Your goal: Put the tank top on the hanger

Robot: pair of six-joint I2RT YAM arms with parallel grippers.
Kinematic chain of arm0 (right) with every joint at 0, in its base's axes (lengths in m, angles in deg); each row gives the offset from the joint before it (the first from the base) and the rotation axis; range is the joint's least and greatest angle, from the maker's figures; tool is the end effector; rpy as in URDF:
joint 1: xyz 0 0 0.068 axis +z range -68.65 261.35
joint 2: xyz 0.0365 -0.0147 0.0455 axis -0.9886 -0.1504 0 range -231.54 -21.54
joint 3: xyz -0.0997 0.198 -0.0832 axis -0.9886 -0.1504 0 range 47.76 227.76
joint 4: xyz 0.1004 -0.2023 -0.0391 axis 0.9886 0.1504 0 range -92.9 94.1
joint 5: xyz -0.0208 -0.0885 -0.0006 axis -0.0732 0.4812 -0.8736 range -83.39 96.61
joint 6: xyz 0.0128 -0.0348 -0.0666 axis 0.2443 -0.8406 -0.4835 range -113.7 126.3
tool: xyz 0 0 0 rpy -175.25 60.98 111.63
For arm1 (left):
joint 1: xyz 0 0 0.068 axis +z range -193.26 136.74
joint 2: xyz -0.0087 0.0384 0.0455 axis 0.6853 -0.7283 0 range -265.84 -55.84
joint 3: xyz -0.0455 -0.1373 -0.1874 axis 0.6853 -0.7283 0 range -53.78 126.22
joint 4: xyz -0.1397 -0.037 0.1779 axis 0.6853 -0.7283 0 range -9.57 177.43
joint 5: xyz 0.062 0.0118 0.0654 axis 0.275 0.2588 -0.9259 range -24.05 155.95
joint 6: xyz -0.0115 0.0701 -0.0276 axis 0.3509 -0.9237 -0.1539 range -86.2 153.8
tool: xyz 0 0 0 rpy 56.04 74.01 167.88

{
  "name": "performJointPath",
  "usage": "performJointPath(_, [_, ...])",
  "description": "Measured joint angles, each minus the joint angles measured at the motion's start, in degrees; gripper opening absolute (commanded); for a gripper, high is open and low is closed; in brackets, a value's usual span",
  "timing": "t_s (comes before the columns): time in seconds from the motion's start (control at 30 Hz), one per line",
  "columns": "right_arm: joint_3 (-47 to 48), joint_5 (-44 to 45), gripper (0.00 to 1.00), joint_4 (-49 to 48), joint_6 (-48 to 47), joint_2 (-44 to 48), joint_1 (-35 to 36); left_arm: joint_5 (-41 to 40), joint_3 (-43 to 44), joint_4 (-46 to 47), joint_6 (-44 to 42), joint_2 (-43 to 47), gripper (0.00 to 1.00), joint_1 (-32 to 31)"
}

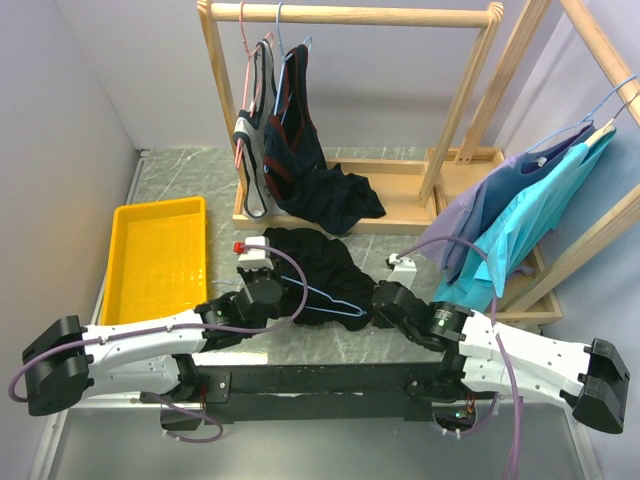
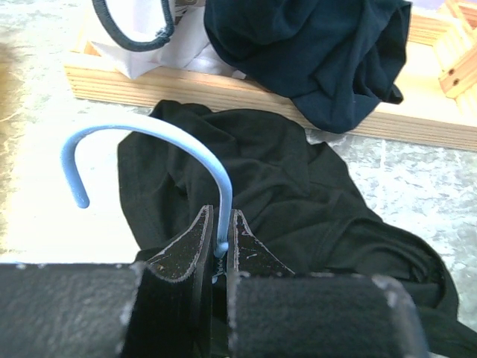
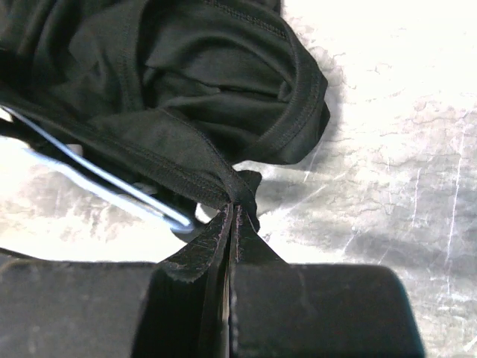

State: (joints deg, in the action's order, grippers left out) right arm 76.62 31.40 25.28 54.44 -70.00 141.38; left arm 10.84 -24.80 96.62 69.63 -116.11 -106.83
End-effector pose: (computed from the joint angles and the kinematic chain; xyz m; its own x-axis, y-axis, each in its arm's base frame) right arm 0.1119 0.1399 0.1708 -0.7278 0.0914 -0.6797 -0.1553 0.9434 0.2932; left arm 0.1459 -0.1746 0.2105 -0.2377 -0.2743 -0.9318 0.0431 0.9554 -0.2922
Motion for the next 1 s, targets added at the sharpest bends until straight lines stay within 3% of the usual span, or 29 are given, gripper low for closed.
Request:
performJointPath(0.77, [8.5, 0.8, 0.0, 8.6, -0.7, 1.3, 2.5, -2.6, 2.0, -0.9, 0.3, -2.1, 0.01, 0.8])
performJointPath(1.0, [18.0, 0.6, 0.0, 7.6, -3.0, -5.9, 3.5, -2.0, 5.7, -1.8, 0.4, -6.1, 0.01, 0.8])
